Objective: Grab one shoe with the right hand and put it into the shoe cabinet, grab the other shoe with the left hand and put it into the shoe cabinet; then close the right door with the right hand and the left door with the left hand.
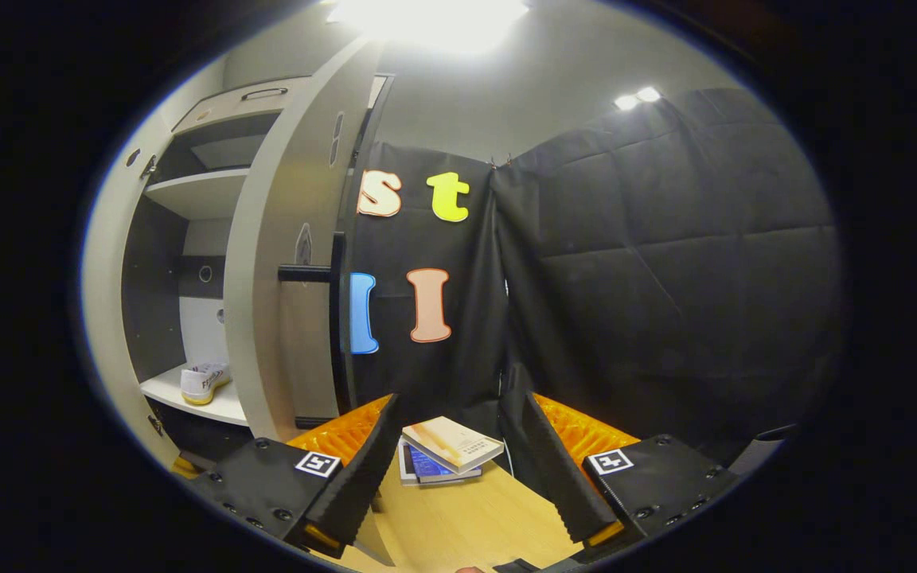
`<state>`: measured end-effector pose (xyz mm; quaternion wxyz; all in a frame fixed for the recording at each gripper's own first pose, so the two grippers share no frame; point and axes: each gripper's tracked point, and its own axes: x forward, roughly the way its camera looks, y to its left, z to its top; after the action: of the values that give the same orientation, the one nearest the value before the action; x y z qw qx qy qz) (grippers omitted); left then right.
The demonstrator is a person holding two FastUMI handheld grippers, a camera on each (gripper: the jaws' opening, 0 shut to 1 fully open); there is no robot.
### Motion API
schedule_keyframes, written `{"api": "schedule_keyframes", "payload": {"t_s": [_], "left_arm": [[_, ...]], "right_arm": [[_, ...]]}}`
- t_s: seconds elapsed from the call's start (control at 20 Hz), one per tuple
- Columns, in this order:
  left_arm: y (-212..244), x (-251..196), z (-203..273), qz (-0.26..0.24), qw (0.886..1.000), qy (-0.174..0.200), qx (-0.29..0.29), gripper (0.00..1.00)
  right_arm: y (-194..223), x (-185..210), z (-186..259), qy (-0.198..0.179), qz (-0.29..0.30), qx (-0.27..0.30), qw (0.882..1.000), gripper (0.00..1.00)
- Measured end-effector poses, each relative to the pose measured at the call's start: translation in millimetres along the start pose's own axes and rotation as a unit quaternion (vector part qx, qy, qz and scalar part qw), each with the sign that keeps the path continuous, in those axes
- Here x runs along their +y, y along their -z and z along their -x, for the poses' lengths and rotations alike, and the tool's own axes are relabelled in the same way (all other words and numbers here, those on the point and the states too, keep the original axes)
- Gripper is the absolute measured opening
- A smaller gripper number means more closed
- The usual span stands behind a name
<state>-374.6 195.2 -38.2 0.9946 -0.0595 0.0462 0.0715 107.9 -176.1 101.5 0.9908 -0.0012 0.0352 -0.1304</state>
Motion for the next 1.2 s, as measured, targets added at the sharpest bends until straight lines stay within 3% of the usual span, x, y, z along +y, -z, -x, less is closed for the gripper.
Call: {"api": "schedule_keyframes", "payload": {"t_s": [0.55, 1.0, 1.1, 1.2], "left_arm": [[-2.0, 5.6, -0.7, 0.011, 1.000, 0.003, 0.007, 0.98], [-7.1, 20.2, 8.5, 0.000, 1.000, -0.027, 0.004, 0.98], [-6.9, 23.7, 9.9, 0.000, 0.999, -0.034, 0.005, 0.98], [-7.6, 29.2, 10.0, -0.003, 0.999, -0.043, 0.005, 0.98]], "right_arm": [[1.7, 64.5, 17.1, -0.073, 0.002, -0.003, 0.997, 0.97], [3.1, 111.0, 13.3, -0.135, -0.004, -0.006, 0.991, 0.92], [3.4, 119.7, 10.2, -0.146, -0.005, -0.005, 0.989, 0.97], [2.7, 128.4, 9.0, -0.156, -0.005, -0.005, 0.988, 0.93]]}}
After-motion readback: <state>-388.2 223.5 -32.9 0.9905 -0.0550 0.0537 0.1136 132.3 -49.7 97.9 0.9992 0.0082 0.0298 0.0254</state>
